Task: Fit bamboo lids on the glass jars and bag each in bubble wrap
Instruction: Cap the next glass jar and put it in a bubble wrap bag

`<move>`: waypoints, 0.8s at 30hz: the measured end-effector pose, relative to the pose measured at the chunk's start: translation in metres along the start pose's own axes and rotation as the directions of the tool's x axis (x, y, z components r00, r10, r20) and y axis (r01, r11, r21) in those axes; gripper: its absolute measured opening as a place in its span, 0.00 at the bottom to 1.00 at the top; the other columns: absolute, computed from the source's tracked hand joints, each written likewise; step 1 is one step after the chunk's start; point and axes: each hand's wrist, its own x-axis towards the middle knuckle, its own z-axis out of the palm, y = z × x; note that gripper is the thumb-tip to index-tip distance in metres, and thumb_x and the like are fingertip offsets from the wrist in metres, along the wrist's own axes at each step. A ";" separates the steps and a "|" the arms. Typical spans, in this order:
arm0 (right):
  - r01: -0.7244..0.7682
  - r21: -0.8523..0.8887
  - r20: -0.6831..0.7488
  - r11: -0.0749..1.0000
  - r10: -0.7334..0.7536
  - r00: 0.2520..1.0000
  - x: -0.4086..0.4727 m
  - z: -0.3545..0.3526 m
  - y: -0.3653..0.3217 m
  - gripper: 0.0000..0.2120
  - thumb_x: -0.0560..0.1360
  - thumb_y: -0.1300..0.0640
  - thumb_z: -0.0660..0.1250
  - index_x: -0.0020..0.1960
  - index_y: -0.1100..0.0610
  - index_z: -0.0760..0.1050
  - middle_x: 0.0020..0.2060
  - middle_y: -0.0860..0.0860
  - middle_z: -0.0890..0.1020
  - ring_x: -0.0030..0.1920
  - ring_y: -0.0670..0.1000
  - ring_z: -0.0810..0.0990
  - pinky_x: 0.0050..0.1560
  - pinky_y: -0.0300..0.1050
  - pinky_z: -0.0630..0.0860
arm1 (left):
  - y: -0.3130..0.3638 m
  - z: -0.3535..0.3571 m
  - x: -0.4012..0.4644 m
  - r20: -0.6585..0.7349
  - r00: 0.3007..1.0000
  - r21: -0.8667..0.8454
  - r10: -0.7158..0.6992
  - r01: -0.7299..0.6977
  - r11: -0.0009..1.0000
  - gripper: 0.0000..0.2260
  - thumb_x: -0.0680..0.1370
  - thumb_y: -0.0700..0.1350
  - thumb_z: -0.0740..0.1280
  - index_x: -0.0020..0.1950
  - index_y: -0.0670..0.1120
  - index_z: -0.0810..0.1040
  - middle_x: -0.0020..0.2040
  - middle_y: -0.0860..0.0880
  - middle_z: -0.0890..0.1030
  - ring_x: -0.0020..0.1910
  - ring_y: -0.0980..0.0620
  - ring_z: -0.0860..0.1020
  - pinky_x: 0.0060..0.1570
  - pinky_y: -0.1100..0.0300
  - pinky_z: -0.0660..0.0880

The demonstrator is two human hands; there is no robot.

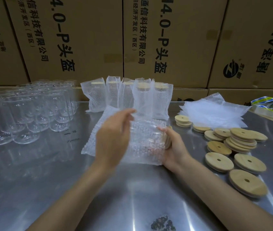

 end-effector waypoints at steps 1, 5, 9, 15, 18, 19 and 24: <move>-0.012 0.012 -0.026 1.000 0.012 1.000 -0.001 0.000 -0.002 0.18 0.75 0.54 0.65 0.63 0.58 0.77 0.56 0.59 0.83 0.55 0.61 0.81 0.61 0.57 0.76 | -0.013 -0.007 0.007 -0.053 0.992 0.076 -0.113 0.117 0.990 0.12 0.81 0.43 0.62 0.62 0.44 0.77 0.53 0.51 0.82 0.45 0.58 0.79 0.49 0.68 0.73; -0.020 0.022 -0.056 1.000 0.021 0.998 0.004 -0.007 -0.006 0.19 0.74 0.53 0.66 0.64 0.57 0.76 0.45 0.57 0.83 0.40 0.54 0.83 0.37 0.44 0.82 | -0.075 -0.028 0.018 0.157 0.547 -0.025 -0.823 0.835 0.550 0.24 0.78 0.60 0.64 0.64 0.43 0.74 0.63 0.44 0.77 0.61 0.44 0.76 0.62 0.52 0.71; -0.010 0.031 -0.022 0.999 0.010 1.000 0.007 -0.009 -0.003 0.10 0.74 0.55 0.67 0.54 0.55 0.78 0.35 0.53 0.83 0.33 0.51 0.83 0.41 0.47 0.82 | -0.089 -0.018 0.006 0.461 0.329 -0.210 -0.824 0.943 0.259 0.24 0.77 0.63 0.62 0.53 0.43 0.81 0.53 0.43 0.82 0.50 0.45 0.81 0.59 0.49 0.75; -0.032 -0.006 0.030 0.999 0.032 0.999 0.005 -0.004 -0.003 0.19 0.66 0.53 0.70 0.55 0.57 0.83 0.51 0.57 0.85 0.51 0.58 0.84 0.56 0.53 0.80 | -0.068 -0.005 0.000 0.597 0.456 -0.237 -0.660 0.886 0.398 0.32 0.58 0.76 0.63 0.46 0.54 0.85 0.47 0.53 0.86 0.47 0.53 0.84 0.44 0.57 0.80; -0.020 0.001 0.070 1.000 0.020 0.997 0.005 -0.004 -0.004 0.14 0.68 0.51 0.69 0.50 0.55 0.85 0.52 0.57 0.85 0.49 0.58 0.84 0.51 0.53 0.82 | -0.060 -0.004 -0.001 0.658 0.476 -0.313 -0.584 0.878 0.362 0.31 0.58 0.76 0.66 0.48 0.54 0.85 0.51 0.51 0.85 0.51 0.51 0.84 0.51 0.53 0.79; -0.012 -0.005 0.077 1.000 0.012 0.997 0.006 -0.004 -0.004 0.19 0.66 0.50 0.70 0.54 0.56 0.84 0.54 0.58 0.84 0.53 0.60 0.83 0.57 0.56 0.79 | -0.060 -0.004 -0.001 0.669 0.486 -0.327 -0.562 0.872 0.365 0.30 0.58 0.76 0.67 0.48 0.55 0.86 0.51 0.51 0.85 0.51 0.50 0.84 0.51 0.53 0.80; 0.016 -0.040 0.080 0.999 -0.013 0.997 0.010 -0.005 -0.005 0.19 0.67 0.48 0.71 0.55 0.54 0.83 0.53 0.58 0.84 0.54 0.61 0.83 0.62 0.60 0.75 | -0.060 -0.006 -0.004 0.676 0.535 -0.372 -0.507 0.842 0.391 0.31 0.63 0.73 0.70 0.59 0.55 0.80 0.57 0.51 0.83 0.57 0.49 0.82 0.60 0.46 0.75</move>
